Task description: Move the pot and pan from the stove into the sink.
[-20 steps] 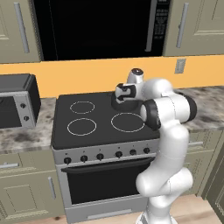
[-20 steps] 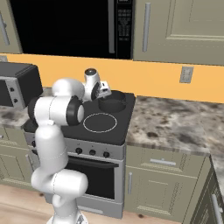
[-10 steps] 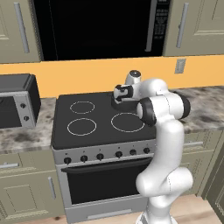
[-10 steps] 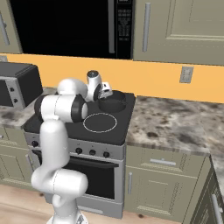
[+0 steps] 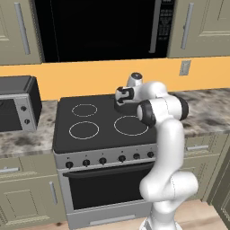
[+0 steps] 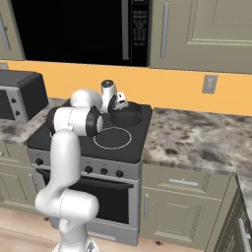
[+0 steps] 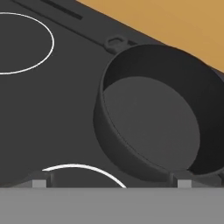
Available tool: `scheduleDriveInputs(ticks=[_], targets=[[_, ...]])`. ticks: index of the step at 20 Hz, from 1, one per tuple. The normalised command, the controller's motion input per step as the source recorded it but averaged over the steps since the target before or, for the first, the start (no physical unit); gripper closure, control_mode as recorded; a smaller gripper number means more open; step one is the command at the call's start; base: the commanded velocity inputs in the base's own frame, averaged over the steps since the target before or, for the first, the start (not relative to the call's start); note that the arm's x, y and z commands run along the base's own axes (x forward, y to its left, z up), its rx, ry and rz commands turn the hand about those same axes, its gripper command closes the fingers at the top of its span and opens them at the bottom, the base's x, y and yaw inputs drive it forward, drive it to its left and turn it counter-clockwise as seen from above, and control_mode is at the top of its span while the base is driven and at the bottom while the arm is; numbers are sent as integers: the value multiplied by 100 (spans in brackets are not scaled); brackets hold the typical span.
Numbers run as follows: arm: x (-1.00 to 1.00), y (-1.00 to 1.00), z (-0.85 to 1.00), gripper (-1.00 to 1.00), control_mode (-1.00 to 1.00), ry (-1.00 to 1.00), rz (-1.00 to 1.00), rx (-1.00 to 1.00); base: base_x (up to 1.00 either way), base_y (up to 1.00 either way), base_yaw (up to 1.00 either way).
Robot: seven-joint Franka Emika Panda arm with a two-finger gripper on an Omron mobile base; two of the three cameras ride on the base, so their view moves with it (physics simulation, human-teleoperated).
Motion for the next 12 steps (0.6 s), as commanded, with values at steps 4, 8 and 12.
scheduleDriveInputs(ticks=[4,8,12], targets=[[29,-2,-20,-100,-100,0,2,0,0,0,0],[21,0,-23,-100,-100,0,3,-1,0,0,0],[17,0,-23,-100,-100,1,3,-2,0,0,0]])
